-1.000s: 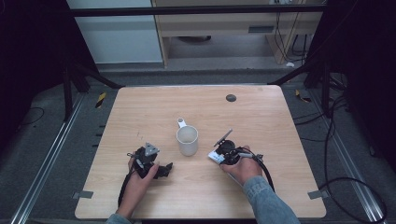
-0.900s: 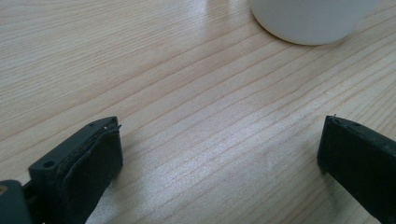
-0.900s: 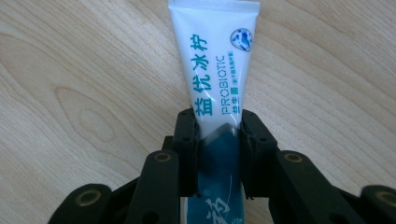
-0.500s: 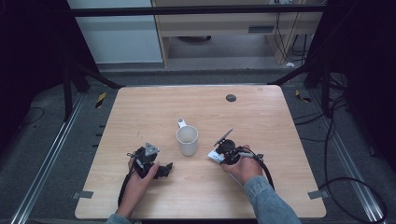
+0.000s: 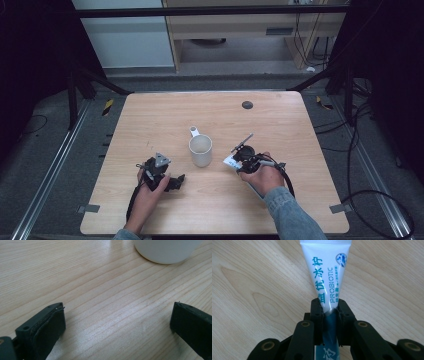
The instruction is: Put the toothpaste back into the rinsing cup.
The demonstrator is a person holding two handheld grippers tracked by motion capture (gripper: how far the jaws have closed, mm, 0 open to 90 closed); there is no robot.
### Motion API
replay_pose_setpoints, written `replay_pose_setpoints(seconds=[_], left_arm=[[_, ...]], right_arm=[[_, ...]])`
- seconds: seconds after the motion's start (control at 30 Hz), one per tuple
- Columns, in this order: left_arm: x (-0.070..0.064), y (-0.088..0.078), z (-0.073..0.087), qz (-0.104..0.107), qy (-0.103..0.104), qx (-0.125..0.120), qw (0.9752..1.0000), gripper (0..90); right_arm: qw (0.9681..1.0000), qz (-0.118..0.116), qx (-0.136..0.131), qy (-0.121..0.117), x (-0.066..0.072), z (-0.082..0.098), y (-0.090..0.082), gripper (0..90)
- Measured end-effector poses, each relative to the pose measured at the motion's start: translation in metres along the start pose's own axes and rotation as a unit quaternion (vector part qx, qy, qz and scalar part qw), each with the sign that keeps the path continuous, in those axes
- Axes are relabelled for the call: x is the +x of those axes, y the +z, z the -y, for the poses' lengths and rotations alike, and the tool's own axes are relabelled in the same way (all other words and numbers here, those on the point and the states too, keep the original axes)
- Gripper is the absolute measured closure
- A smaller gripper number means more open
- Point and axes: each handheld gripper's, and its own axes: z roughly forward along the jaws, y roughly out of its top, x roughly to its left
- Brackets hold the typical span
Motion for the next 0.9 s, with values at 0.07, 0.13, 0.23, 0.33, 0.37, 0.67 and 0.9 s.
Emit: replay_pose_setpoints(seconds=[0.07,0.13,0.23,0.33,0.37,0.67,0.9], left_arm=[[0.000,0.000,0.000,0.000,0.000,0.000,1.0000,0.0],[0.000,0.000,0.000,0.000,0.000,0.000,1.0000,0.0],[0.000,0.000,0.000,0.000,0.000,0.000,1.0000,0.0],[0.000,0.000,0.000,0.000,0.000,0.000,1.0000,0.0],[0.000,0.000,0.000,0.000,0.000,0.000,1.0000,0.0],[0.000,-0.001,0.001,0.001,0.001,0.000,1.0000,0.0],[0.000,0.000,0.000,0.000,0.000,0.000,1.0000,0.0]], right_arm=[[1.0000,0.001,-0.001,-0.001,-0.003,0.000,-0.003,78.0],[1.0000,0.003,-0.006,0.006,-0.006,0.000,-0.008,78.0],[0.9999,0.004,-0.012,0.007,-0.008,-0.001,-0.012,78.0],[0.9996,0.006,-0.023,0.016,-0.012,-0.002,-0.020,78.0],[0.9996,0.006,-0.023,0.016,-0.012,-0.002,-0.020,78.0],[0.9978,0.006,-0.061,0.026,-0.017,-0.007,-0.034,78.0],[0.9924,0.004,-0.118,0.035,-0.016,-0.013,-0.043,77.9]])
